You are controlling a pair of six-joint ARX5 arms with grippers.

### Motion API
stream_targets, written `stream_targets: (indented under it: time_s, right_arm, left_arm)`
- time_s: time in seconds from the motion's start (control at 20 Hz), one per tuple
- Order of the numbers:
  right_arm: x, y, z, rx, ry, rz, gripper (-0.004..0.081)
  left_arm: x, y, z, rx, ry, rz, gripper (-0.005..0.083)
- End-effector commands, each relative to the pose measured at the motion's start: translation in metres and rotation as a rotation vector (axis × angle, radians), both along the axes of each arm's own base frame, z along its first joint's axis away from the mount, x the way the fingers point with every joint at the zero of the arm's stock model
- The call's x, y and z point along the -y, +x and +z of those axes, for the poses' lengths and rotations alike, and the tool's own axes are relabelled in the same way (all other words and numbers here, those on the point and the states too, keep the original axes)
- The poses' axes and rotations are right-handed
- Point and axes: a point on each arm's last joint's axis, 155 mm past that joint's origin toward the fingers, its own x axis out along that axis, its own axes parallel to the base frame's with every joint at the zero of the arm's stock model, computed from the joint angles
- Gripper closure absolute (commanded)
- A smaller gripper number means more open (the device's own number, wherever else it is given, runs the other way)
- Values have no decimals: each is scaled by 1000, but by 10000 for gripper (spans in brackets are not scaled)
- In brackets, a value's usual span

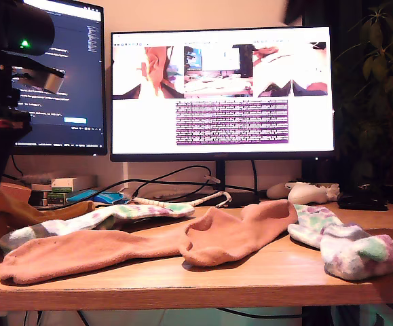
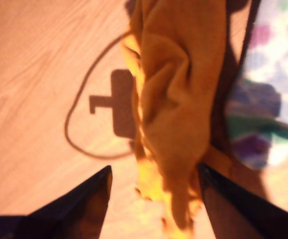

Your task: Pair up the socks based on colour and pattern, by placing them on top of one another

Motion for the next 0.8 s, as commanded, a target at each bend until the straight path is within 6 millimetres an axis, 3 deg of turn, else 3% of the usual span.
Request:
stream_targets:
  time_s: [0.0,0.05,0.2,0.25,0.35,0.4,0.45,0.55,0.75]
  right_arm:
    - [-11,10,-24,-57,-17,17,781]
    - [-13,14,-32,-73,-26,17,781]
    - [-17,21,-52,-116,-52,19,781]
    - [-18,22,-55,-120,-56,22,781]
    - [-19,24,-56,-116,-54,23,781]
    - [-20,25,-54,-108,-50,23,781]
    - [-20,26,-54,-107,-49,23,781]
    - [-20,25,-54,-109,-51,23,781]
    - [-20,25,-54,-109,-51,22,781]
  left_arm:
    - [21,-4,-5,-32,-85,-20,748]
    - [39,-5,-4,-40,-160,-41,796]
    - [85,-1,4,-11,-328,-97,783]
    - [96,2,6,7,-355,-99,725]
    - [112,13,11,64,-377,-125,439]
    - [117,21,13,103,-377,-136,309]
    - [118,30,13,138,-357,-133,259]
    - [120,38,0,144,-324,-129,258]
    - [109,46,-43,90,-228,-97,258]
